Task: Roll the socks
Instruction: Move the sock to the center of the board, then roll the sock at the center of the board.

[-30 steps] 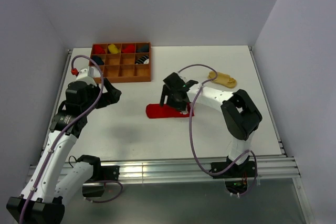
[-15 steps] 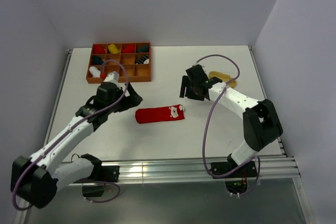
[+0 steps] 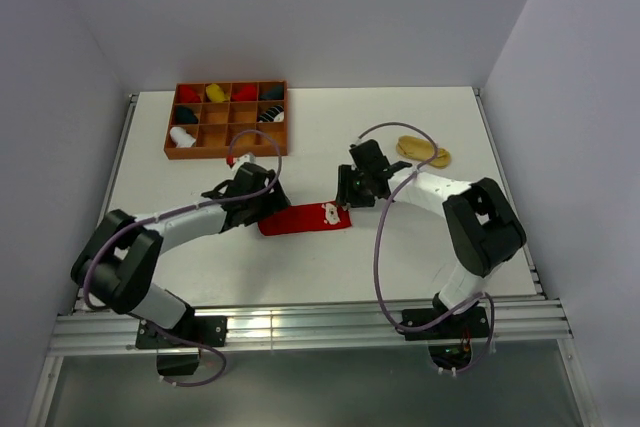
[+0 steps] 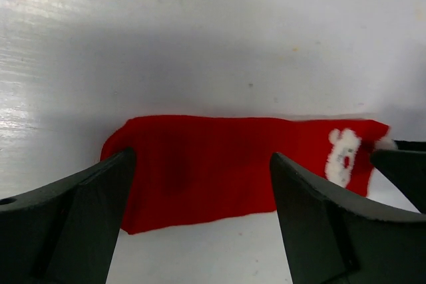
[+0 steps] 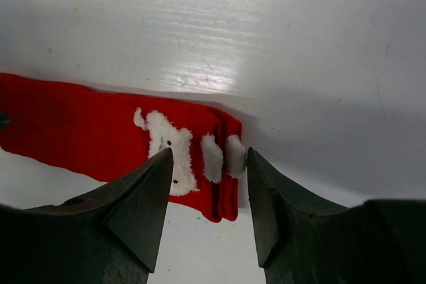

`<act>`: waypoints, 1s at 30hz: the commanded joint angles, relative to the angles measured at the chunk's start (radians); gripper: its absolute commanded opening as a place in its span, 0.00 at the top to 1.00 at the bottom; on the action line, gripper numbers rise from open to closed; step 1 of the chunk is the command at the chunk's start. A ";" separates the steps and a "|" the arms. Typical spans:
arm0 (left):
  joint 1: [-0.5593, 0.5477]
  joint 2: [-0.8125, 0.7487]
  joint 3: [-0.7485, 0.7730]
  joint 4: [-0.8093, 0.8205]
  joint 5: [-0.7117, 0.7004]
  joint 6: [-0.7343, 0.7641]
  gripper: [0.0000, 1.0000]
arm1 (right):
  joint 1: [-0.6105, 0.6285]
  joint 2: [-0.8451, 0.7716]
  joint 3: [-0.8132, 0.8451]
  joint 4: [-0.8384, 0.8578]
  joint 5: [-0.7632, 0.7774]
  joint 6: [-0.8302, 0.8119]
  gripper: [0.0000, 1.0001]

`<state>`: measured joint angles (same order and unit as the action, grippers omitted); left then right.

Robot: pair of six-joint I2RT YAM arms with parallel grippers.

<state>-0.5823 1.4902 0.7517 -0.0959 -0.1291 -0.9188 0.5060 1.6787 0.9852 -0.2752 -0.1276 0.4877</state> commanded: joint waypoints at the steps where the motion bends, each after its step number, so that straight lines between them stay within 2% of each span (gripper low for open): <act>1: -0.002 0.068 0.023 0.061 -0.007 -0.020 0.13 | -0.006 0.004 -0.040 0.080 -0.029 0.011 0.45; 5: -0.002 0.168 0.070 0.030 -0.029 -0.006 0.15 | -0.006 -0.020 -0.091 0.097 -0.017 0.034 0.48; 14: 0.028 0.323 0.253 -0.016 -0.121 0.092 0.14 | 0.032 -0.114 -0.227 0.149 -0.102 0.147 0.52; 18: 0.035 0.312 0.305 -0.028 -0.170 0.167 0.12 | 0.075 -0.160 -0.233 0.149 -0.101 0.196 0.51; 21: 0.022 0.243 0.304 -0.045 -0.208 0.230 0.09 | 0.078 -0.264 -0.241 0.128 -0.023 0.210 0.47; 24: -0.052 0.167 0.287 -0.053 -0.271 0.293 0.09 | 0.068 -0.335 -0.243 0.082 0.068 0.198 0.35; 30: -0.250 0.082 0.267 -0.097 -0.362 0.330 0.09 | -0.021 -0.509 -0.290 0.005 0.197 0.164 0.32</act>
<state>-0.7605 1.6211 1.0214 -0.1650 -0.4103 -0.6460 0.5323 1.2274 0.7376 -0.2127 -0.0353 0.6689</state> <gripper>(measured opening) 0.915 0.679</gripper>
